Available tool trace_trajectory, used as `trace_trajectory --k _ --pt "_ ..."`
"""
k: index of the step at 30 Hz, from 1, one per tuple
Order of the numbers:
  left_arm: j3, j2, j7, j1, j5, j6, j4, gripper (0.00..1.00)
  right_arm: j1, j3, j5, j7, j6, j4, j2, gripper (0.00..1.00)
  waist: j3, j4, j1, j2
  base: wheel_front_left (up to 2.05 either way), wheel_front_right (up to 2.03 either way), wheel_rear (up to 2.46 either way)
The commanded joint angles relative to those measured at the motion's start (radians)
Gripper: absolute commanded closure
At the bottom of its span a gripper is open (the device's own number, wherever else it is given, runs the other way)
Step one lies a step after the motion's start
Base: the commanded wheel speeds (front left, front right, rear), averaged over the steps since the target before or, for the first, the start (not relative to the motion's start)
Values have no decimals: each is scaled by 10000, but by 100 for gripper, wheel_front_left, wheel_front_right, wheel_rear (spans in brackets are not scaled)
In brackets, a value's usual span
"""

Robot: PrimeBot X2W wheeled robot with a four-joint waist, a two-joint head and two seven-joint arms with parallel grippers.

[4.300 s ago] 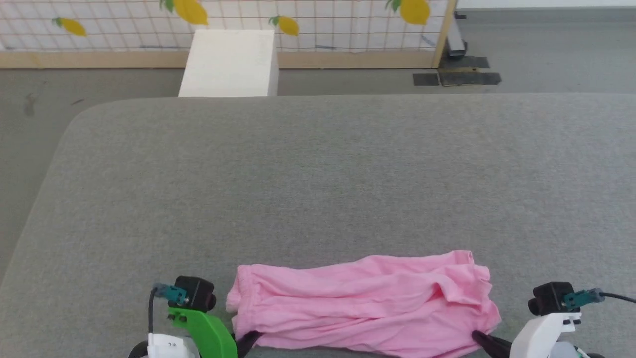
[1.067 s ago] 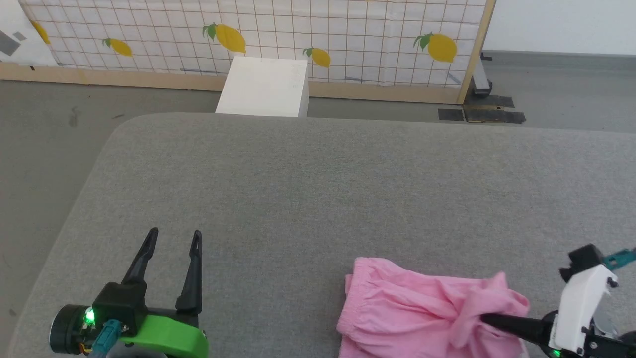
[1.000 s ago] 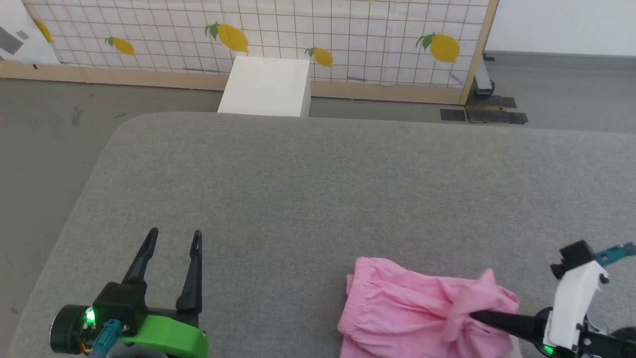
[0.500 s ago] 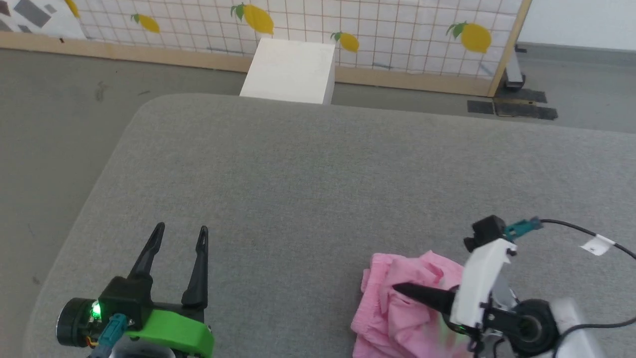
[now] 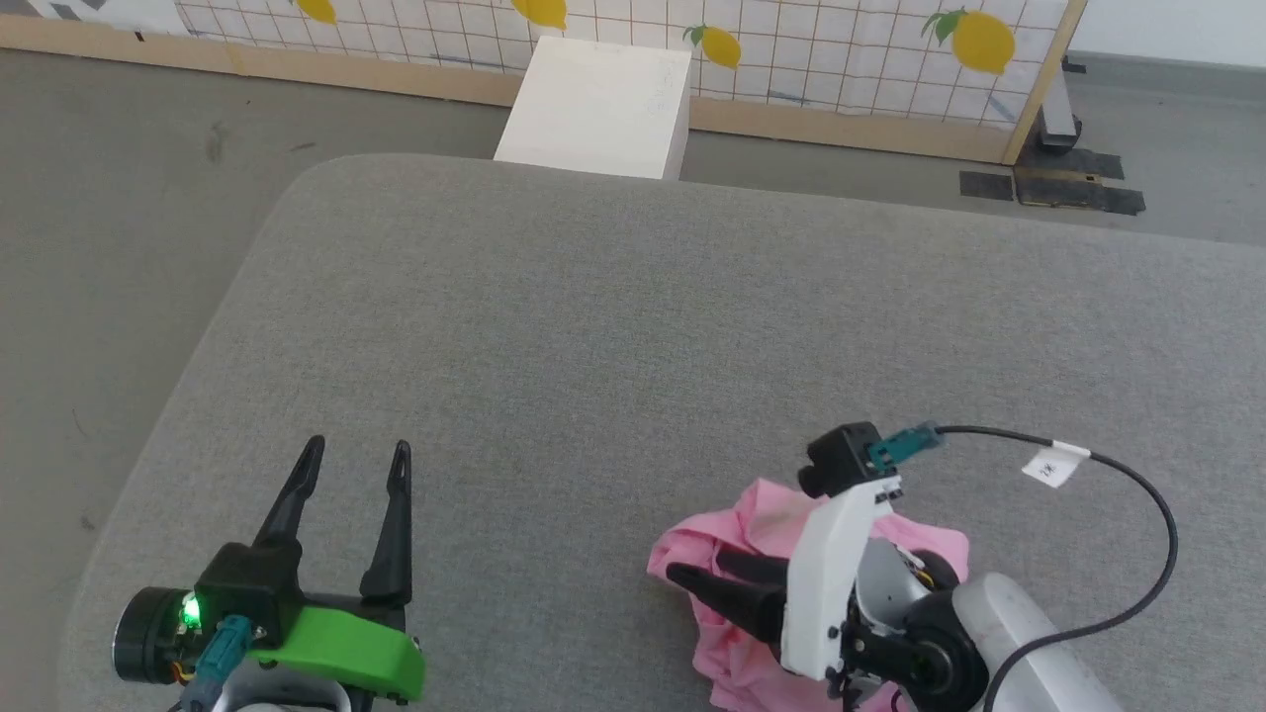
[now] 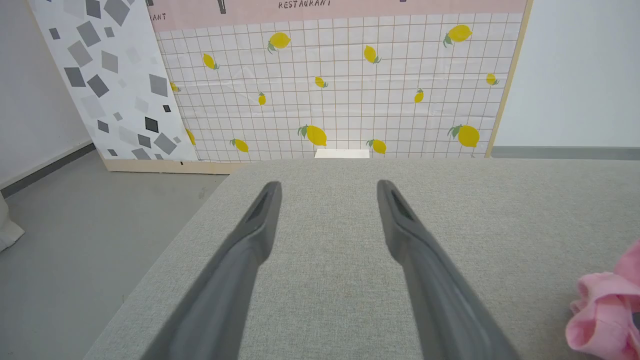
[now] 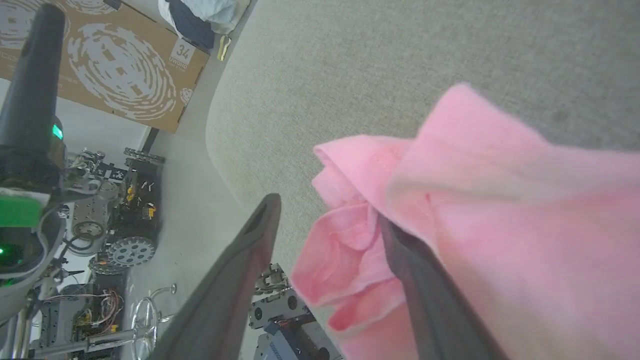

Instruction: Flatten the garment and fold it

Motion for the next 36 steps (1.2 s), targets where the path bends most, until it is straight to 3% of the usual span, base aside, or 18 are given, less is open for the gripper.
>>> trace_trajectory --k 1,8,14,18,24,31,36 --pt "43 -55 -55 -168 123 -48 32 0 -268 258 -200 -211 -13 -208 -163 0 -46 -55 0 73 0 0 0" --pt "27 -39 -68 -45 118 -43 67 0 -644 1799 -1086 -1277 -13 -1486 -1000 0 -344 -349 0 73 0 0 0" --pt "10 -20 -54 107 79 15 76 0 -506 1845 -1603 -2964 -13 -2466 -1427 0 -730 -654 0 73 0 0 0" --pt "68 -13 -62 205 69 109 55 0 -112 937 -2754 -4468 -13 -2683 -1504 0 -916 -873 0 73 0 0 0" --pt "234 -32 -93 286 183 221 5 0 894 -1084 -4303 -5892 -13 -2771 -1424 0 -1050 -1079 0 73 0 0 0" --pt "565 -83 -123 516 355 241 24 0 2223 -3711 -4915 -6388 -13 -3143 -1177 0 -1113 -1300 0 73 0 0 0" --pt "682 -119 -128 682 536 104 129 0 3117 -4864 -5050 -6364 -13 -3515 -1028 0 -1227 -1397 0 73 0 0 0"
